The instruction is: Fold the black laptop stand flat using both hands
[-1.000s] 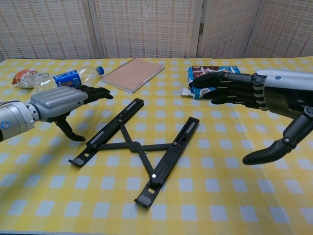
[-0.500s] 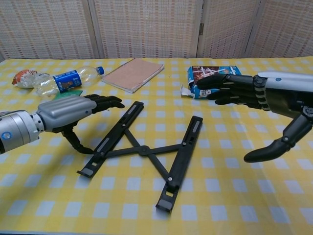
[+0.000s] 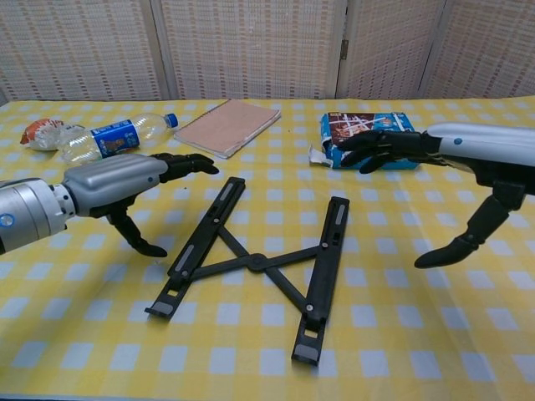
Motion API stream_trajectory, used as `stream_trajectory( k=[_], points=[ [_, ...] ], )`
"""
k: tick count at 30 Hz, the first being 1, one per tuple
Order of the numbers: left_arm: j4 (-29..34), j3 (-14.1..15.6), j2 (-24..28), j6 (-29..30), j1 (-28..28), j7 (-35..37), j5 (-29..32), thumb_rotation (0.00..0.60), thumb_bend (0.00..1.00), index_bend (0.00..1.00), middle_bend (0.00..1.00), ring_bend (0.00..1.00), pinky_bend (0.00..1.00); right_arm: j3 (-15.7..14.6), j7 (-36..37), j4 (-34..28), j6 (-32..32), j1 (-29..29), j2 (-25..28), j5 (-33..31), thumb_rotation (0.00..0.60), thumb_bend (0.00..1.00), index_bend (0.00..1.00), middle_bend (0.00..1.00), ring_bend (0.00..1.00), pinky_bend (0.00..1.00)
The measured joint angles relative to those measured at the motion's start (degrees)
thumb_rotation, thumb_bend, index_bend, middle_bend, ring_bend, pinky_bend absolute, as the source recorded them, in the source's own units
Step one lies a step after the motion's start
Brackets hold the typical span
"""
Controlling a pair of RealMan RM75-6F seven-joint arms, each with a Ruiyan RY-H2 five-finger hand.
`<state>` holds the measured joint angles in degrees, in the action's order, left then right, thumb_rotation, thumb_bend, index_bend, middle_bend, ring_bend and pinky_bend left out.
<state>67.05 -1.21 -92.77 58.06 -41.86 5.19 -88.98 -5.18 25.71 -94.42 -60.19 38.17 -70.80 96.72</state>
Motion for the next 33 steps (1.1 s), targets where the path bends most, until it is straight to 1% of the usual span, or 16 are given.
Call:
stream_trajectory(
  k=[2,4,6,8,10,13,17,19,25,33],
  points=[
    [-1.0,-0.7,0.1,0.1,-0.1,-0.5,0.7,0.6,0.16,0.0,0.0,0.0,0.0,0.9,-6.5,1.2,0.1,0.1,-0.8,-0.2,0.6,0.12,0.36,0.45,0.49,0.36],
    [-2.1,-1.4,0.1,-0.2,-0.2,-1.0,1.7,0.6,0.16,0.0,0.0,0.0,0.0,1.8,-13.5,2.7,0.0,0.2,-2.0,-0.3,0.6,0.12,0.45,0.55,0.59,0.48],
    [-2.9,-2.0,0.1,-0.9,-0.5,-0.9,2.5,0.6,0.16,0.0,0.0,0.0,0.0,2.7,-19.5,4.3,0.0,0.3,-3.3,-0.4,0.6,0.12,0.51,0.63,0.68,0.6],
    [-3.3,-2.2,0.2,-1.5,-0.7,-0.6,2.9,0.6,0.15,0.0,0.0,0.0,0.0,3.7,-25.8,6.7,0.1,0.6,-5.3,-0.4,0.6,0.12,0.56,0.7,0.75,0.7],
    [-3.4,-2.4,0.2,-2.2,-0.9,-0.1,3.3,0.6,0.15,0.0,0.0,0.0,0.0,4.7,-30.9,9.9,0.5,1.1,-7.8,-0.5,0.6,0.12,0.57,0.73,0.79,0.75],
    [-3.5,-2.3,-0.1,-2.6,-1.2,0.1,3.3,0.6,0.15,0.0,0.0,0.0,0.0,5.8,-34.6,14.4,1.1,1.9,-11.4,-0.7,0.6,0.12,0.6,0.79,0.84,0.81],
    [-5.0,-2.5,-1.1,-3.1,-1.9,0.0,3.2,0.6,0.14,0.0,0.0,0.0,0.0,6.5,-37.0,19.6,1.2,2.6,-15.4,-0.5,0.6,0.12,0.64,0.85,0.9,0.86],
    [-6.0,-2.8,-1.8,-3.5,-2.4,0.1,3.3,0.6,0.14,0.0,0.0,0.0,0.0,6.5,-37.5,21.9,1.2,3.1,-17.4,-0.3,0.6,0.12,0.64,0.85,0.91,0.87],
    [-9.7,-3.9,-4.4,-5.4,-4.8,0.2,3.7,0.6,0.14,0.0,0.0,0.0,0.0,5.4,-38.1,25.1,1.6,4.1,-20.9,1.2,0.6,0.12,0.64,0.86,0.92,0.88],
    [-14.4,-5.0,-8.2,-8.4,-7.7,0.7,4.6,0.6,0.14,0.0,0.0,0.0,0.0,4.4,-38.0,27.8,1.7,4.6,-23.7,1.8,0.6,0.12,0.64,0.86,0.92,0.88]
  ],
)
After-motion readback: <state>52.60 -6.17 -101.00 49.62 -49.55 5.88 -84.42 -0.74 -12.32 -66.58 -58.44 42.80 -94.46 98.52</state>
